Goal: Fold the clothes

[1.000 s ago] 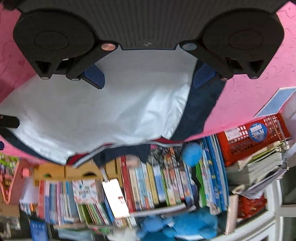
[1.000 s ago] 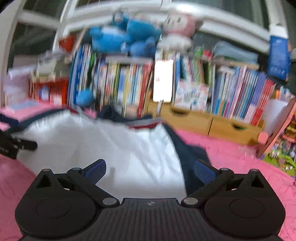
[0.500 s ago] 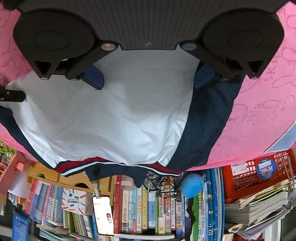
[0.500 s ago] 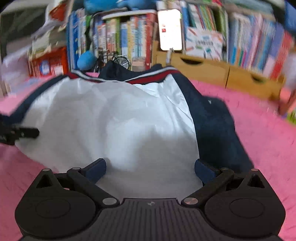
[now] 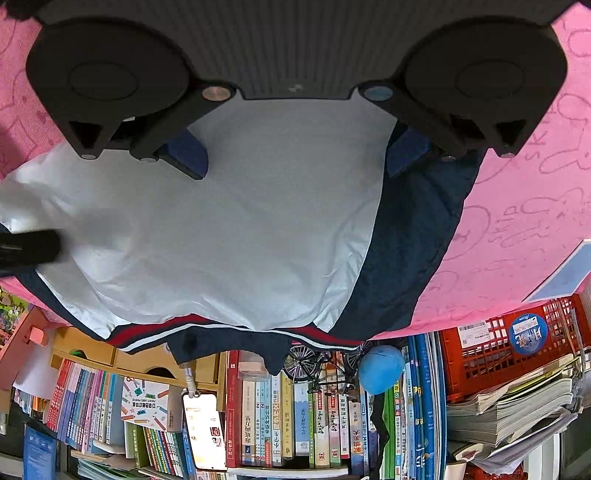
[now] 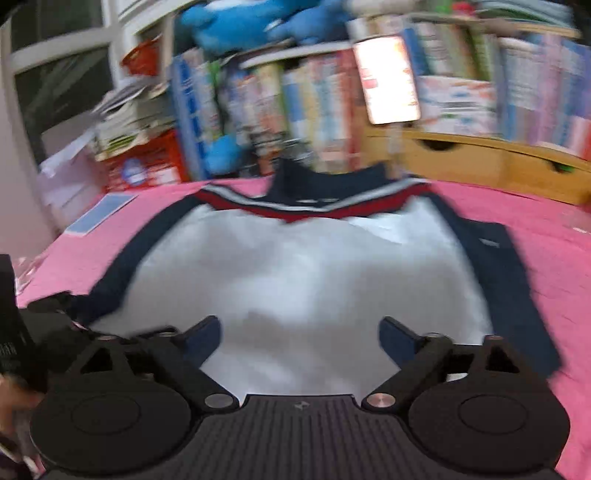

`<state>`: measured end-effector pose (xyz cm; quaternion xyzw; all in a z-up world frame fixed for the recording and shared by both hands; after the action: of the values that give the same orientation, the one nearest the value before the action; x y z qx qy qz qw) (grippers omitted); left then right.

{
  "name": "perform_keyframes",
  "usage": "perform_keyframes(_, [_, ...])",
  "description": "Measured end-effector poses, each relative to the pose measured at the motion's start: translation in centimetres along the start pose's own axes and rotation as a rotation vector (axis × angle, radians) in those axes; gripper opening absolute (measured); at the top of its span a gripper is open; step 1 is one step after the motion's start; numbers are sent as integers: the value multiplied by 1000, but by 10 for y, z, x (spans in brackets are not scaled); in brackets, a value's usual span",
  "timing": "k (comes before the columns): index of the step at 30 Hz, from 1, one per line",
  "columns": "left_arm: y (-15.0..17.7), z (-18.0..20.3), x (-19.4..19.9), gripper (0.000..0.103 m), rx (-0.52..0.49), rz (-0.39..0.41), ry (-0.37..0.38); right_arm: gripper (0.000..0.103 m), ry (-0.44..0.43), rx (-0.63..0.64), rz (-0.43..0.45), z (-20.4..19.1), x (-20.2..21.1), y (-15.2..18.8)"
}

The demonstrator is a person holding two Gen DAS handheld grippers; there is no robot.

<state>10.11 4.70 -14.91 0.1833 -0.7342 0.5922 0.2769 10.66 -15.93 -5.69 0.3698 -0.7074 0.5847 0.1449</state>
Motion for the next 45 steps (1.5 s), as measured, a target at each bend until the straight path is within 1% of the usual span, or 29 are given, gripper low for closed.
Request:
perform_keyframes(1, [0,0,0,103,0,0,-1,69,13,25,-23,-10,-15,-7])
perform_keyframes(2, [0,0,0,103,-1,0,-2,65,39,50,-45,-19,-32,-14])
perform_keyframes(4, [1,0,0,103,-2,0,-6,65,92,84,-74,-30,-66,-30])
perform_keyframes(7, [1,0,-1,103,-1,-1,-16,65,165,68,-103,-27,-117,-56])
perform_keyframes(9, [2,-1,-1,103,3,-3,-24,70,203,20,-111,-17,-147,-73])
perform_keyframes(11, [2,-2,-1,103,15,-5,-39,78,182,-30,-100,-9,-163,-88])
perform_keyframes(13, [3,-5,-1,103,33,-8,-52,80,185,-67,-94,-5,-171,-95])
perform_keyframes(14, [3,-5,-1,103,36,-9,-52,80,179,-91,-95,-5,-168,-97])
perform_keyframes(17, [3,-5,-1,103,37,-10,-53,82,116,-165,-82,-3,-146,-97])
perform_keyframes(19, [2,-5,-1,103,37,-11,-53,85,49,-155,-45,0,-118,-91])
perform_keyframes(20, [2,-4,-1,103,37,-11,-53,89,38,-127,-30,4,-104,-85])
perform_keyframes(22, [2,-4,-1,103,37,-11,-53,90,43,-52,-17,9,-80,-70])
perform_keyframes(23, [2,-4,-1,103,37,-11,-53,91,59,-18,-14,15,-70,-61])
perform_keyframes(26, [3,-5,0,103,35,-11,-52,98,206,61,-36,51,-58,-31])
perform_keyframes(27, [2,-5,-1,103,34,-11,-52,98,254,70,-44,66,-55,-22])
perform_keyframes(28, [2,-5,-1,103,33,-11,-52,100,291,33,-45,86,-51,-15])
perform_keyframes(29, [2,-5,-1,103,33,-11,-52,99,307,-19,-33,104,-43,-11])
perform_keyframes(31, [2,-6,-1,103,31,-11,-54,96,304,-94,3,122,-21,-8])
perform_keyframes(32, [2,-6,-1,103,31,-11,-54,97,292,-112,23,122,-11,-6])
perform_keyframes(34, [2,-6,-1,103,31,-11,-55,97,235,-129,58,113,6,-3])
perform_keyframes(35, [2,-6,-1,103,30,-11,-55,97,200,-126,72,106,13,0])
perform_keyframes(37, [2,-7,0,103,29,-11,-55,98,112,-68,75,82,18,5])
perform_keyframes(38, [2,-7,0,103,29,-11,-54,98,91,-25,65,70,16,9])
perform_keyframes(39, [1,-7,0,103,29,-11,-54,98,93,23,54,62,14,13])
perform_keyframes(40, [1,-8,0,103,29,-11,-53,98,122,62,47,59,9,17])
perform_keyframes(42, [1,-8,-1,103,30,-10,-53,98,226,75,11,74,-2,26])
perform_keyframes(43, [1,-8,0,103,29,-10,-54,103,257,34,3,92,-4,28])
perform_keyframes(44, [1,-7,0,103,29,-9,-54,102,248,-35,21,112,0,28])
perform_keyframes(45, [1,-7,0,103,28,-9,-54,98,234,-74,32,125,5,27])
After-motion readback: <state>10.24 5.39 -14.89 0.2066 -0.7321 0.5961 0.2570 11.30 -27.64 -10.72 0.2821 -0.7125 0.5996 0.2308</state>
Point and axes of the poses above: each gripper's, at about its wrist camera, not at the fingertips, and x roughly against the way its jaws point, z to its right, y to its underside, the point moved 4 cm from there along -x, roughly the way its jaws point, and after that the axes turned 10 degrees about -x, right-handed, at the moved point
